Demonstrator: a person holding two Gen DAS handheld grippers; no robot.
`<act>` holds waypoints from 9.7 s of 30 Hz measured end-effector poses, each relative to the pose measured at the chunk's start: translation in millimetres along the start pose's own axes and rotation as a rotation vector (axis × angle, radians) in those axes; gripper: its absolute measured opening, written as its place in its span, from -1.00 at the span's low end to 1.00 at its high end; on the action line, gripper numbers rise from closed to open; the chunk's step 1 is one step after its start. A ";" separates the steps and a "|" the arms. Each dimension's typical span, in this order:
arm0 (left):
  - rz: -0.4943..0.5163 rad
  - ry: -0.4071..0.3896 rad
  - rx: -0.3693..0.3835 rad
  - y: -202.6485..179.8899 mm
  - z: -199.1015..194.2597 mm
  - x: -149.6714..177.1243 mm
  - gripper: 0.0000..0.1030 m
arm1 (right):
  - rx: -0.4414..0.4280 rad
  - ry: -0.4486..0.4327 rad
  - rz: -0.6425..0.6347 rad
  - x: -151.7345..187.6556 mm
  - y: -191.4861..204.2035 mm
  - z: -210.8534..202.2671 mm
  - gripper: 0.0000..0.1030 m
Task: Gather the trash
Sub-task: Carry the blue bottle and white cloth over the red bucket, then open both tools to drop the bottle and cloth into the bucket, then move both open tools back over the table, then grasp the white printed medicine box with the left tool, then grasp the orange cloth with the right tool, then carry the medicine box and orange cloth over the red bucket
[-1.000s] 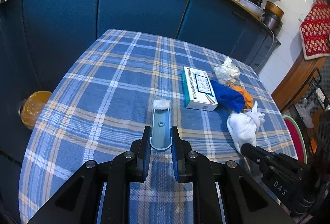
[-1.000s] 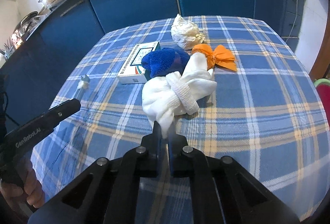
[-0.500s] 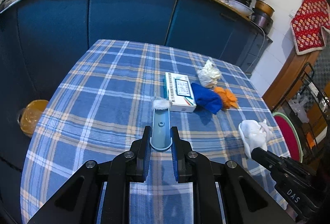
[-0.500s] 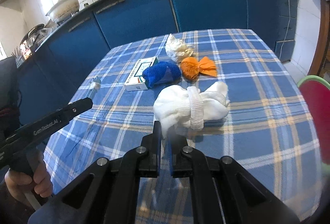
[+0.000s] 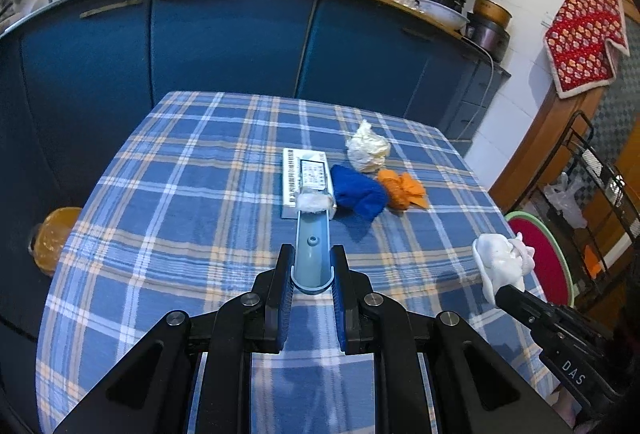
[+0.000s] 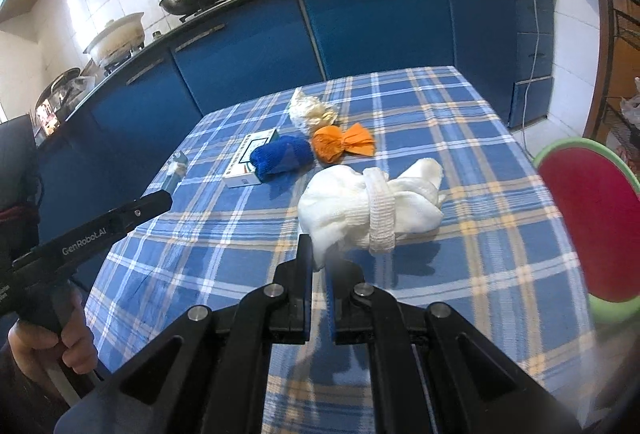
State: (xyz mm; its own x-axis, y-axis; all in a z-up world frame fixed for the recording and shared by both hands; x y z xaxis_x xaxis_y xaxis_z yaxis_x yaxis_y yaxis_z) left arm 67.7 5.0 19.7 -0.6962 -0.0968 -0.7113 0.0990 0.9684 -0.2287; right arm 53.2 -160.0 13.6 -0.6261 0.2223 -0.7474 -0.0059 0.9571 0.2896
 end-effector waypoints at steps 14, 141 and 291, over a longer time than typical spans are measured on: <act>0.053 0.014 0.048 -35.9 2.9 1.4 -0.66 | 0.031 -0.046 0.021 -3.5 -27.9 -25.4 -0.84; 0.141 0.003 0.208 -153.5 36.3 -23.1 -0.13 | 0.173 -0.123 0.234 -2.3 -147.6 -69.0 0.26; -0.060 -0.024 0.053 -27.3 41.6 -51.9 0.02 | 0.007 -0.010 -0.058 -65.7 -17.2 37.4 -0.60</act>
State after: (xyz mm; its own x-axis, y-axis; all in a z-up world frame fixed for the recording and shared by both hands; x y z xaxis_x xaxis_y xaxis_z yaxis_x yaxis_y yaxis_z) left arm 130.7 -26.0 35.3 -0.6845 -0.1603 -0.7112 0.0956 0.9474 -0.3055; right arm 123.6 -184.1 35.3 -0.6171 0.1682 -0.7687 -0.0369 0.9696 0.2417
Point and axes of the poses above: each gripper's, at about its wrist camera, not at the fingertips, and z roughly the way its jaws point, y to its left, x to its underside, the point moved 3 cm from there along z, roughly the way its jaws point, and after that the axes turned 1 degree about -z, right-handed, at the moved point
